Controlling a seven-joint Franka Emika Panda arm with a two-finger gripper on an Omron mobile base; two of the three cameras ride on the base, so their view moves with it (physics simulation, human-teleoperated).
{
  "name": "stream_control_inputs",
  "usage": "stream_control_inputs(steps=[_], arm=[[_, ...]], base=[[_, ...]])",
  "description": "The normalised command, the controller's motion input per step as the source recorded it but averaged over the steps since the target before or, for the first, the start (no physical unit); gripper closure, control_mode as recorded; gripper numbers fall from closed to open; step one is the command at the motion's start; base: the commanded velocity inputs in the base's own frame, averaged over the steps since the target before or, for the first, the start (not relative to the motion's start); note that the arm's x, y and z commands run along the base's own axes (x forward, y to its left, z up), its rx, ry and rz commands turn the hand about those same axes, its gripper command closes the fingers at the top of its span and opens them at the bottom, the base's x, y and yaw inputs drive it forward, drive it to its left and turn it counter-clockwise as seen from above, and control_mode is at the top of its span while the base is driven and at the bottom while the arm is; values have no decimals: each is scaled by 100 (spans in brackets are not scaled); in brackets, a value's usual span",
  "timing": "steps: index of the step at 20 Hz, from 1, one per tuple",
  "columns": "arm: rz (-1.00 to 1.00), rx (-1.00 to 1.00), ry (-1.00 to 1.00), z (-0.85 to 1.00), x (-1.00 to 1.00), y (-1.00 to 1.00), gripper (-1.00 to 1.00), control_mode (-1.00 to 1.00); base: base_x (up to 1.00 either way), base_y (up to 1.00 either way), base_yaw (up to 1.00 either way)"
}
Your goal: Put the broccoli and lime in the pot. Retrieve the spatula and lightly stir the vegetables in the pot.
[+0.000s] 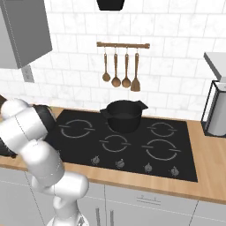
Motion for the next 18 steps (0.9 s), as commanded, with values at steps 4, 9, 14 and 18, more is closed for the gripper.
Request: stream_control_inputs(steps=[4, 9, 14, 18], arm=[[0, 0, 0, -17, 32, 26, -100, -100], [0, 0, 0, -20, 12, 9, -100, -100], [0, 0, 0, -26, 9, 15, 100, -100], [0, 0, 0, -19, 1, 11, 100, -100]], base=[[0, 0, 0], [0, 0, 0], [0, 0, 0], [0, 0, 0]])
